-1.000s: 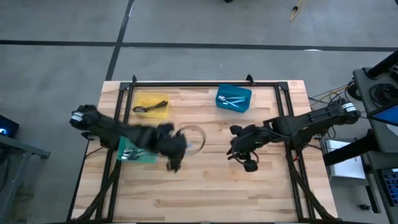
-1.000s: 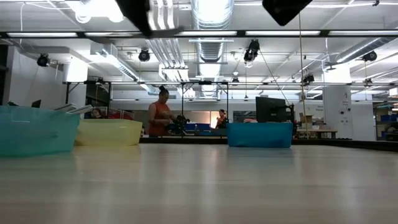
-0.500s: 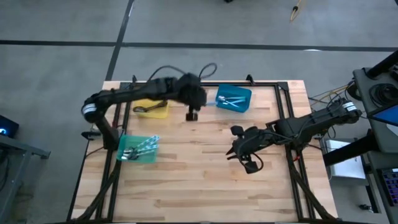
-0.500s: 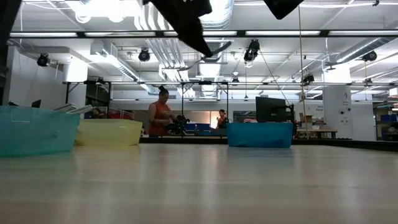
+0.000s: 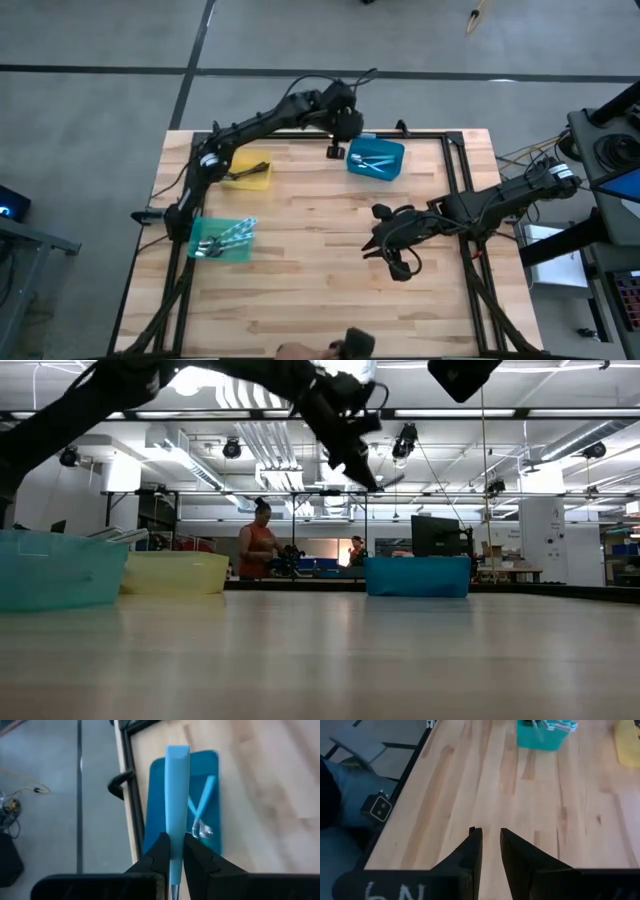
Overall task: Sort silverware by color (type)
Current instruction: Put the blue spoon into the blue bin
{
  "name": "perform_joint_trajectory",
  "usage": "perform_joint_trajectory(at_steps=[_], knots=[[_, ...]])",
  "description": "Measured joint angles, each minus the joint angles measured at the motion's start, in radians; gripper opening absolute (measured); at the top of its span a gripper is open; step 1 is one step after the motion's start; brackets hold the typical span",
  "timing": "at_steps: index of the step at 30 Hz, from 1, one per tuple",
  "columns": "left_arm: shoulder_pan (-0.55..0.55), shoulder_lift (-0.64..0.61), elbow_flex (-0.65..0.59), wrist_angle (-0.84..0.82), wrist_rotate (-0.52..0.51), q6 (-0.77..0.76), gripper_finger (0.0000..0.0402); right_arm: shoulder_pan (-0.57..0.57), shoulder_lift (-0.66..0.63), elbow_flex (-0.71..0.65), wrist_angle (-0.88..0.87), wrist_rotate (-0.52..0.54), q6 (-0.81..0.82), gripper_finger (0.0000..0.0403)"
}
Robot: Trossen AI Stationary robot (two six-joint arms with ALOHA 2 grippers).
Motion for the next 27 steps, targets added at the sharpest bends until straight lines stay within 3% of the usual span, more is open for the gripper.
perform_joint_trajectory(at_steps=[4,10,14,20,24,27], knots=[[0.020,-0.004,-0.147,0.137,-0.001,0.090,0.0016,0.026,-0.005,-0.016,-0.009,0.006,0.034,0.0059],[0.029,-0.006,-0.220,0.189,-0.001,0.114,0.0015,0.080,-0.027,-0.039,0.001,0.035,0.059,0.0059],[0.023,-0.004,-0.240,0.258,0.005,0.121,0.0015,0.082,-0.049,-0.041,-0.043,0.231,0.172,0.0059],[0.020,0.060,-0.225,0.369,0.039,0.100,0.0015,0.050,-0.084,-0.041,-0.121,0.710,0.378,0.0059],[0.021,0.070,-0.221,0.424,0.038,0.045,0.0014,-0.044,-0.125,-0.035,-0.208,0.808,0.577,0.0058],[0.022,0.059,-0.212,0.432,0.038,0.013,0.0014,-0.184,-0.168,-0.032,-0.207,0.772,0.640,0.0058]])
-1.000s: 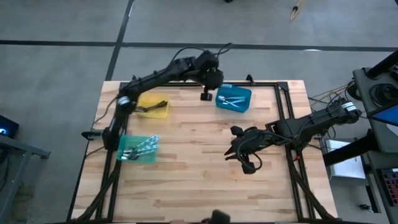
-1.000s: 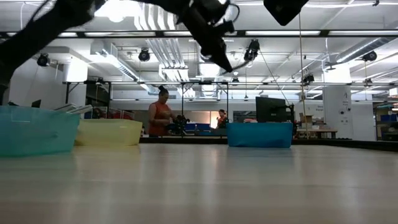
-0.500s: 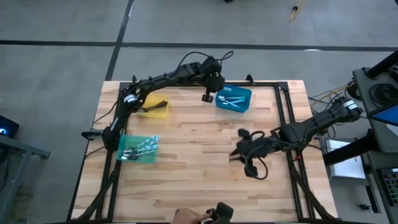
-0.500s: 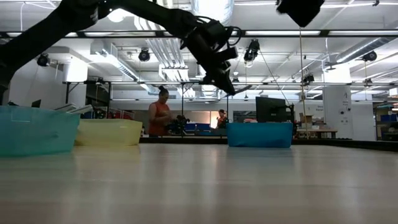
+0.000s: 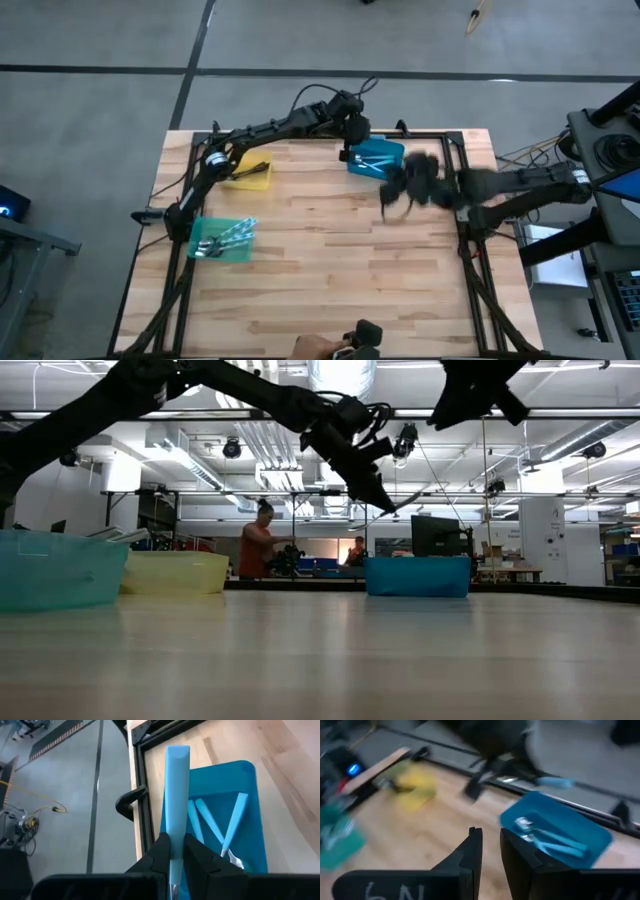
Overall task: Sort silverware by color (type)
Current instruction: Put the blue spoon into the blue bin
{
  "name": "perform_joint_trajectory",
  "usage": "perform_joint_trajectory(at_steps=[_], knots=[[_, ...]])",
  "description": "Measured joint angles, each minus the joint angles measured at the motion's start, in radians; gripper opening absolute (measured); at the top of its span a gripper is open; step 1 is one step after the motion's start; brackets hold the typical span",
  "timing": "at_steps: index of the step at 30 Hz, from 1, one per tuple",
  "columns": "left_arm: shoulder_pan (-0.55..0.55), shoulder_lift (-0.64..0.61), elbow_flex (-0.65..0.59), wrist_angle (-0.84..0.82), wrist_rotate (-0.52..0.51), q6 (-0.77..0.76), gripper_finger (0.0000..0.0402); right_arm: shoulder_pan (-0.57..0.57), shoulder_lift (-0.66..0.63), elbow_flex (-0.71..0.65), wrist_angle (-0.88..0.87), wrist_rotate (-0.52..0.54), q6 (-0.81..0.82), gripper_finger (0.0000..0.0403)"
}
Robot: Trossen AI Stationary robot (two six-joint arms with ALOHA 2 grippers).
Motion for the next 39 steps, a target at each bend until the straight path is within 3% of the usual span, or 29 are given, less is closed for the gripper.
perform_joint_trajectory(at_steps=[6,11,16,22,27,39], knots=[[-0.001,0.001,0.036,-0.028,-0.002,-0.024,0.0014,-0.380,-0.047,0.063,-0.003,-0.298,-0.100,0.0073],[-0.001,0.001,0.049,-0.025,-0.004,-0.024,0.0014,-0.693,-0.003,0.099,-0.009,-0.644,-0.213,0.0128],[-0.001,0.001,0.050,-0.018,-0.005,-0.026,0.0014,-0.877,0.077,0.110,-0.008,-0.850,-0.276,0.0191],[-0.001,0.001,0.050,-0.017,-0.008,-0.028,0.0013,-0.915,0.161,0.111,0.039,-0.976,-0.335,0.0243],[-0.001,0.001,0.050,-0.015,-0.008,-0.028,0.0013,-0.915,0.202,0.111,0.076,-0.980,-0.358,0.0260],[-0.001,0.001,0.050,0.001,-0.008,-0.046,0.0013,-0.914,0.226,0.096,0.104,-0.977,-0.396,0.0199]])
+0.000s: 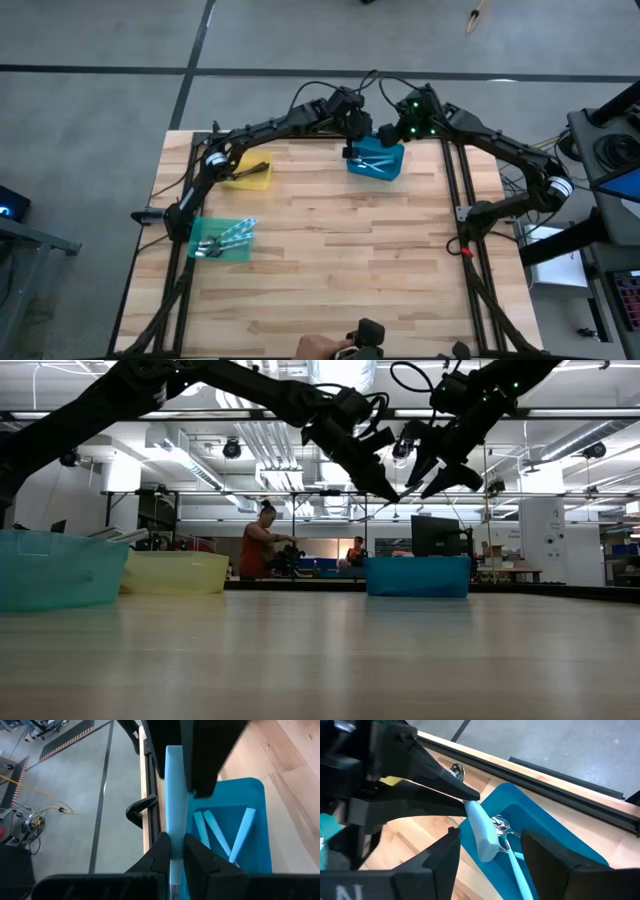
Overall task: Sort silverware by color (type)
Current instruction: Put the blue spoon into the blue bin
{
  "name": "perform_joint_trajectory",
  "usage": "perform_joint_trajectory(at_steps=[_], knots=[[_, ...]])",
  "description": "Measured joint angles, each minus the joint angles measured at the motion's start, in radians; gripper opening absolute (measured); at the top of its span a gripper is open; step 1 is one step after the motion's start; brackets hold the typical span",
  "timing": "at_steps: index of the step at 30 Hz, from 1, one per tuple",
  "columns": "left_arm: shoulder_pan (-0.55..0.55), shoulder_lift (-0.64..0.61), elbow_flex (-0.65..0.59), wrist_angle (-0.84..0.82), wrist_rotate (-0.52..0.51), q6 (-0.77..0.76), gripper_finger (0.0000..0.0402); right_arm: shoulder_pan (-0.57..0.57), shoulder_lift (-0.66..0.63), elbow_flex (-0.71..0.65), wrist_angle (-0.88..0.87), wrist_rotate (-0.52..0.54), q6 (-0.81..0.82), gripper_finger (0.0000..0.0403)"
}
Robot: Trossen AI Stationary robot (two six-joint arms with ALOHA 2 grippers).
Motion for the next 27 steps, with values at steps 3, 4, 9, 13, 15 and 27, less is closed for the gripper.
perform_joint_trajectory(at_steps=[3,4,9,13,15,27], knots=[[-0.001,0.000,0.005,-0.001,0.000,-0.009,0.0013,0.003,0.012,-0.005,0.014,0.001,-0.011,0.0182],[-0.001,0.000,0.005,-0.001,0.000,-0.009,0.0013,0.004,0.013,-0.009,0.028,0.001,-0.012,0.0177],[-0.001,0.000,0.006,-0.004,0.000,-0.010,0.0013,0.009,0.014,-0.017,0.083,0.000,-0.010,0.0158],[-0.001,0.000,0.006,-0.005,0.000,-0.010,0.0013,0.009,0.014,-0.021,0.081,0.000,-0.002,0.0124],[-0.001,0.000,0.009,-0.008,0.000,-0.013,0.0013,0.009,0.014,-0.026,0.079,0.000,-0.002,0.0095],[-0.001,0.000,0.010,-0.010,-0.001,-0.038,0.0044,0.020,0.012,-0.031,0.096,0.001,-0.010,0.0033]])
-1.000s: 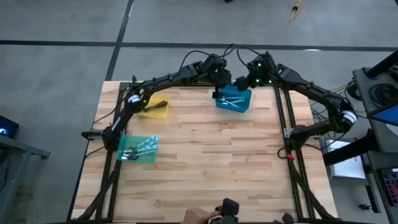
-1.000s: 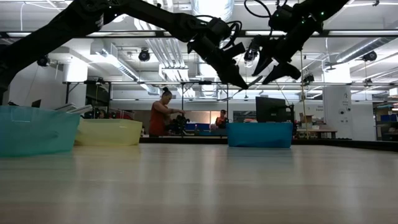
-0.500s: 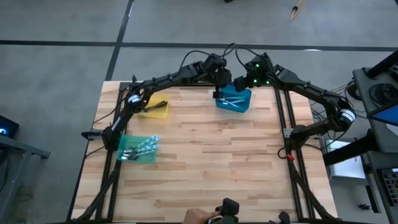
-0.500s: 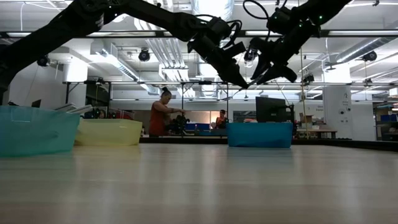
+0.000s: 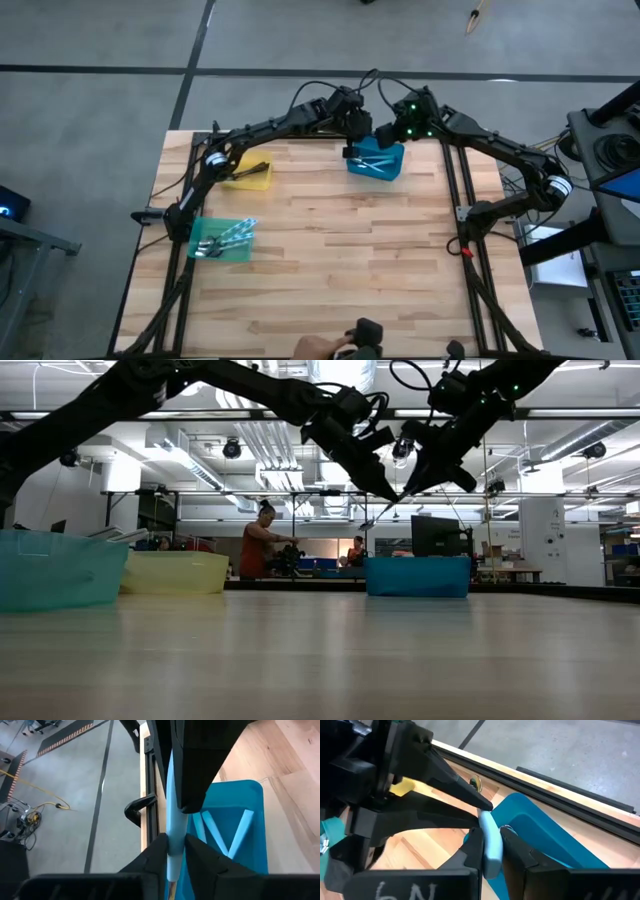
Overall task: Sort silverware by color (type)
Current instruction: Put the blue spoon into the blue bin
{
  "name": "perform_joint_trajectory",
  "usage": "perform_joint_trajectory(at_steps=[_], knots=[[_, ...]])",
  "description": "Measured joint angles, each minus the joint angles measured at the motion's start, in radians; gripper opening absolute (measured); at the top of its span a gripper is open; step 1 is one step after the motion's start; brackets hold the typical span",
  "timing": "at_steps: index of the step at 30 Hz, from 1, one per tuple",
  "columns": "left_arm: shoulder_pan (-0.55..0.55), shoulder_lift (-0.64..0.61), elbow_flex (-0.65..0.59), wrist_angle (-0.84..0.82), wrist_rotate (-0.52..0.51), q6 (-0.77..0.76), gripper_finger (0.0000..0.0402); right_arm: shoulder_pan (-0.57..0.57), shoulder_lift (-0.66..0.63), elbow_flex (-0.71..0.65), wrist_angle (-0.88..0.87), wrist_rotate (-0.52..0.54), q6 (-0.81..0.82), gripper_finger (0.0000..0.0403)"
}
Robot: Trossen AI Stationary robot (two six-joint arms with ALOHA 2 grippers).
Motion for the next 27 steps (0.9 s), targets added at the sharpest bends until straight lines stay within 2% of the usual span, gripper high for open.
perform_joint_trajectory(at_steps=[4,10,15,18,21,27], knots=[[0.000,-0.006,0.002,-0.047,0.000,0.005,0.0081,0.000,0.000,-0.001,-0.026,0.003,0.013,0.0033],[0.023,-0.093,0.002,-0.232,0.025,-0.002,0.0113,0.000,-0.001,-0.070,-0.075,0.033,0.069,0.0033],[0.050,-0.184,-0.003,-0.323,0.183,-0.061,0.0111,0.014,-0.029,-0.186,0.005,0.028,0.156,0.0033],[0.051,-0.249,-0.012,-0.338,0.240,-0.085,0.0104,0.031,-0.050,-0.263,0.096,0.025,0.230,0.0033],[0.045,-0.317,-0.016,-0.340,0.287,-0.102,0.0096,0.034,-0.057,-0.330,0.198,0.026,0.313,0.0033],[0.021,-0.444,-0.018,-0.340,0.316,-0.125,0.0083,0.033,-0.051,-0.390,0.242,0.036,0.394,0.0040]])
